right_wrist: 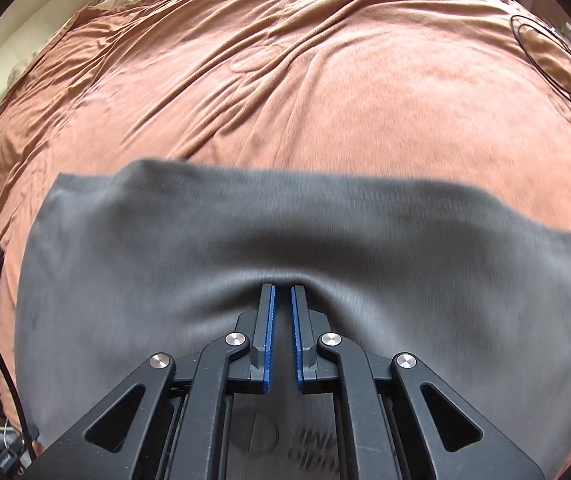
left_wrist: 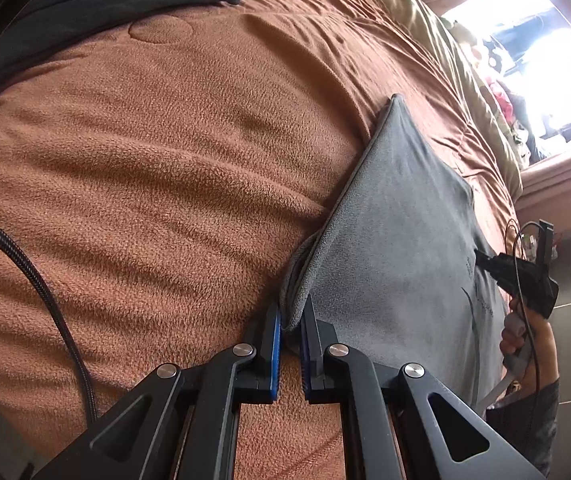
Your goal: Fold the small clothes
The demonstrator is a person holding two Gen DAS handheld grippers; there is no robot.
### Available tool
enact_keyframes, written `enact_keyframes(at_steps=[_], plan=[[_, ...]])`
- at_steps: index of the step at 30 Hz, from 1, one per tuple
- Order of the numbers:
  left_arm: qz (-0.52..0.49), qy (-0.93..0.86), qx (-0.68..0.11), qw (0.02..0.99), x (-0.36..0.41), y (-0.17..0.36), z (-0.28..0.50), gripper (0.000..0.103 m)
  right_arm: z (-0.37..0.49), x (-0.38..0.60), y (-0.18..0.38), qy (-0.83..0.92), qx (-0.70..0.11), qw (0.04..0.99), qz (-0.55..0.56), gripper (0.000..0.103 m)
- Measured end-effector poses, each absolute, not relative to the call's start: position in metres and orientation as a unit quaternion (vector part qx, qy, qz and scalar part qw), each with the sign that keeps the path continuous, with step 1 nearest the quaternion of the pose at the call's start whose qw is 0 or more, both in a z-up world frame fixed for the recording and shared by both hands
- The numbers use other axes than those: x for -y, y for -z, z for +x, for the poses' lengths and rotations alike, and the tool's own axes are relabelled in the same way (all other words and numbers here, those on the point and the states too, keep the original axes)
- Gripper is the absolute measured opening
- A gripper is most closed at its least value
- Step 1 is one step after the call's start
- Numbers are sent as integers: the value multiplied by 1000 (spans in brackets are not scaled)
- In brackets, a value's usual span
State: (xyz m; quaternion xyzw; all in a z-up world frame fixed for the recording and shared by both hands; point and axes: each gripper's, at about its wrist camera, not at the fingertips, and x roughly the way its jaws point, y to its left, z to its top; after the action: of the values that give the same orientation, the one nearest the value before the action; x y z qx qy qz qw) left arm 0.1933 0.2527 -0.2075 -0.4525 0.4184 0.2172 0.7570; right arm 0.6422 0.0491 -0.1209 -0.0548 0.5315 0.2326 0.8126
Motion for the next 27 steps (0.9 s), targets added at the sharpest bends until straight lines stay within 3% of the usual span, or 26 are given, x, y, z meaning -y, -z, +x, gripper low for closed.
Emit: enact_keyframes(at_steps=[10, 16, 27], plan=[[-459, -216, -415, 755, -256, 212, 193, 8, 663, -62, 105, -205, -508, 833, -77, 4], [-465, -209, -410, 756, -259, 211, 191, 7, 620, -49, 83, -230, -502, 832, -65, 4], [-500, -152, -363, 771, -264, 183, 185, 6, 526, -34, 105, -278, -546, 787, -70, 4]])
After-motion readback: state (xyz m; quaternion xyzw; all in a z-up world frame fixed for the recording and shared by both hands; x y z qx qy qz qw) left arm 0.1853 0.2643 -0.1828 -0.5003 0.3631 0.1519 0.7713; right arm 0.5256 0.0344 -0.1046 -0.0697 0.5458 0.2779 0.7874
